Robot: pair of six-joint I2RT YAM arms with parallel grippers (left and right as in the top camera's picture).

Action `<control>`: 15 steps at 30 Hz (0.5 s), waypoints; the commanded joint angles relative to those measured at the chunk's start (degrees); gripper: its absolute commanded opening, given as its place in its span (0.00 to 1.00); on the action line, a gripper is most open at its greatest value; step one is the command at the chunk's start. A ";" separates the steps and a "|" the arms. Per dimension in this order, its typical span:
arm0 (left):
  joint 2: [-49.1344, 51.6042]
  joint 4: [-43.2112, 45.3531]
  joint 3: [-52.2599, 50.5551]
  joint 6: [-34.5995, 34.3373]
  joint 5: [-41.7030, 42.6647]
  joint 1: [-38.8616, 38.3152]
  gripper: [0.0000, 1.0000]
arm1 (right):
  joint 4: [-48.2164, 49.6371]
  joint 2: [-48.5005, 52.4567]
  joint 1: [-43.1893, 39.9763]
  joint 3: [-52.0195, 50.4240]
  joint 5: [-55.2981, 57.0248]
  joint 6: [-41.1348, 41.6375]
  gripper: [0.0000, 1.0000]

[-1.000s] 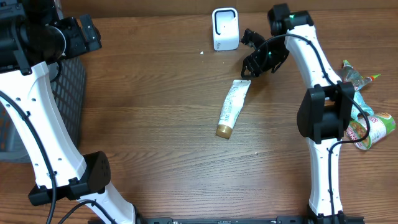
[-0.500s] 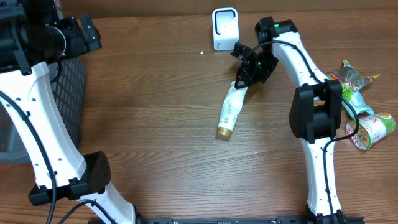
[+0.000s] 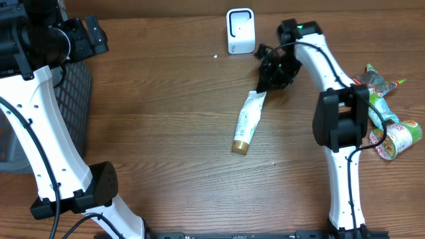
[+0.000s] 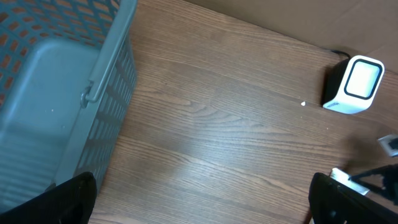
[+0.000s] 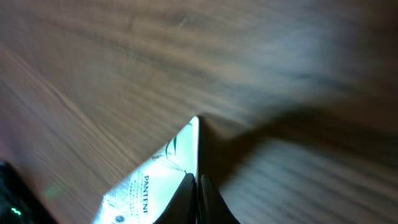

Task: Scan the item barcode

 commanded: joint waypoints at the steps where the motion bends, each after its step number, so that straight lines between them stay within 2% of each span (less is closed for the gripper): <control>1: 0.02 0.09 0.02 -0.76 -0.63 0.11 1.00 | 2.34 -0.07 -5.46 0.94 -7.82 8.33 0.04; 4: 0.02 0.09 0.02 -0.76 -0.63 0.11 1.00 | 4.04 -0.07 -8.28 0.94 -10.62 13.42 0.04; 9: 0.02 0.09 0.02 -0.76 -0.63 0.11 1.00 | 3.63 -0.68 -9.70 0.94 -11.54 14.14 0.04; 10: 0.02 0.09 0.02 -0.76 -0.63 0.11 1.00 | 3.19 -1.14 -9.70 0.94 -11.52 14.03 0.13; 12: 0.02 0.09 0.02 -0.76 -0.63 0.11 1.00 | 1.60 -2.78 -9.22 0.94 -11.43 13.31 0.34; 13: 0.02 0.09 0.02 -0.76 -0.63 0.11 1.00 | 0.59 -3.76 -8.87 0.94 -11.32 13.31 0.49; 15: 0.02 0.09 0.02 -0.76 -0.63 0.11 1.00 | -2.08 -5.75 -8.20 0.94 -11.30 13.31 0.68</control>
